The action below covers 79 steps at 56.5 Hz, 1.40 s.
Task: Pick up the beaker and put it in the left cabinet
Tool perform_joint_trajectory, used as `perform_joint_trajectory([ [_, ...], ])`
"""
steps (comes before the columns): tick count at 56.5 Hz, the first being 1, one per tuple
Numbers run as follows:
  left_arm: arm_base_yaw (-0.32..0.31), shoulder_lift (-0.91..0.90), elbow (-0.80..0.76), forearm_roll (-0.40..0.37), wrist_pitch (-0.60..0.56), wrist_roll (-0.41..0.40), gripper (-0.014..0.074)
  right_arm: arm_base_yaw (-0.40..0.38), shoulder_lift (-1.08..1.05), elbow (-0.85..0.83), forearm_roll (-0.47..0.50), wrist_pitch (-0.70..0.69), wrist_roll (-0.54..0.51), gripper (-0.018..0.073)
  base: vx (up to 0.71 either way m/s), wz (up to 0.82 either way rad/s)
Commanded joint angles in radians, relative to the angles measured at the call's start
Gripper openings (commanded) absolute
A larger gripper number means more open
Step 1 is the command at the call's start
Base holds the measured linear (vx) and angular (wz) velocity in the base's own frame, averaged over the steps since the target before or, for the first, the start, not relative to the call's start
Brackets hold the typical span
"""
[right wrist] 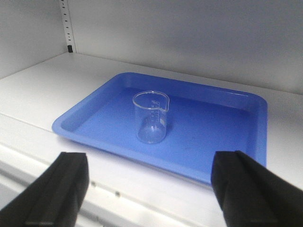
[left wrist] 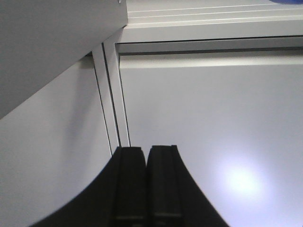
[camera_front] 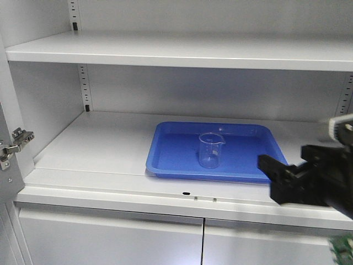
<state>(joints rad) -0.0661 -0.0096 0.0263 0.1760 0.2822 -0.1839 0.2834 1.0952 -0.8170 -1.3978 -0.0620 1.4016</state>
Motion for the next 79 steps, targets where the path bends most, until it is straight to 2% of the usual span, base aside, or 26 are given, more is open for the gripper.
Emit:
perform_joint_trajectory([
  [1,-0.007,-0.018,-0.009,-0.002,-0.083,-0.003,0.0004,-0.005,-0.082,0.022,-0.006,-0.002,-0.004,0.0539,0.00,0.00],
  [21,-0.007,-0.018,-0.009,-0.002,-0.083,-0.003,0.0004,-0.005,-0.157,0.108,-0.008,0.006,-0.007,0.0469,0.00,0.00],
  [28,-0.007,-0.018,-0.009,-0.002,-0.083,-0.003,0.0004,-0.007,-0.156,0.108,-0.012,0.099,-0.012,0.0438,0.00,0.00],
  [32,-0.007,-0.018,-0.009,-0.002,-0.083,-0.003,0.0004,-0.007,-0.160,0.108,0.039,0.165,-0.017,0.0419,0.00,0.00],
  [36,-0.007,-0.018,-0.009,-0.002,-0.083,-0.003,0.0004,-0.007,-0.183,0.108,0.178,0.247,-0.056,0.0392,0.00,0.00],
  [41,-0.007,-0.018,-0.009,-0.002,-0.083,-0.003,0.0004,-0.007,-0.226,0.108,0.362,0.351,-0.198,0.0330,0.00,0.00],
  [45,-0.007,-0.018,-0.009,-0.002,-0.083,-0.003,0.0004,-0.007,-0.262,0.108,0.465,0.418,-0.395,0.0260,0.00,0.00],
  [49,-0.007,-0.018,-0.009,-0.002,-0.083,-0.003,0.0004,-0.007,-0.314,0.108,0.600,0.471,-0.684,0.0164,0.00,0.00],
  [51,-0.007,-0.018,-0.009,-0.002,-0.083,-0.003,0.0004,-0.007,-0.337,0.108,0.661,0.489,-0.790,0.0115,0.00,0.00],
  [55,-0.007,-0.018,-0.009,-0.002,-0.083,-0.003,0.0004,-0.007,-0.381,0.108,0.779,0.518,-0.974,0.0034,0.00,0.00],
  [58,-0.007,-0.018,-0.009,-0.002,-0.083,-0.003,0.0004,-0.007,-0.416,0.108,0.848,0.535,-1.072,-0.0015,0.00,0.00],
  [62,-0.007,-0.018,-0.009,-0.002,-0.083,-0.003,0.0004,-0.007,-0.461,0.108,0.920,0.571,-1.154,-0.0012,0.00,0.00],
  [68,-0.007,-0.018,-0.009,-0.002,-0.083,-0.003,0.0004,-0.024,-0.529,0.108,1.004,0.605,-1.163,-0.0008,0.00,0.00],
  [72,-0.007,-0.018,-0.009,-0.002,-0.083,-0.003,0.0004,-0.079,-0.582,0.122,1.061,0.589,-1.161,-0.0008,0.00,0.00],
  [79,-0.007,-0.018,-0.009,-0.002,-0.083,-0.003,0.0004,-0.210,-0.707,0.225,1.129,0.472,-1.161,-0.0006,0.00,0.00],
])
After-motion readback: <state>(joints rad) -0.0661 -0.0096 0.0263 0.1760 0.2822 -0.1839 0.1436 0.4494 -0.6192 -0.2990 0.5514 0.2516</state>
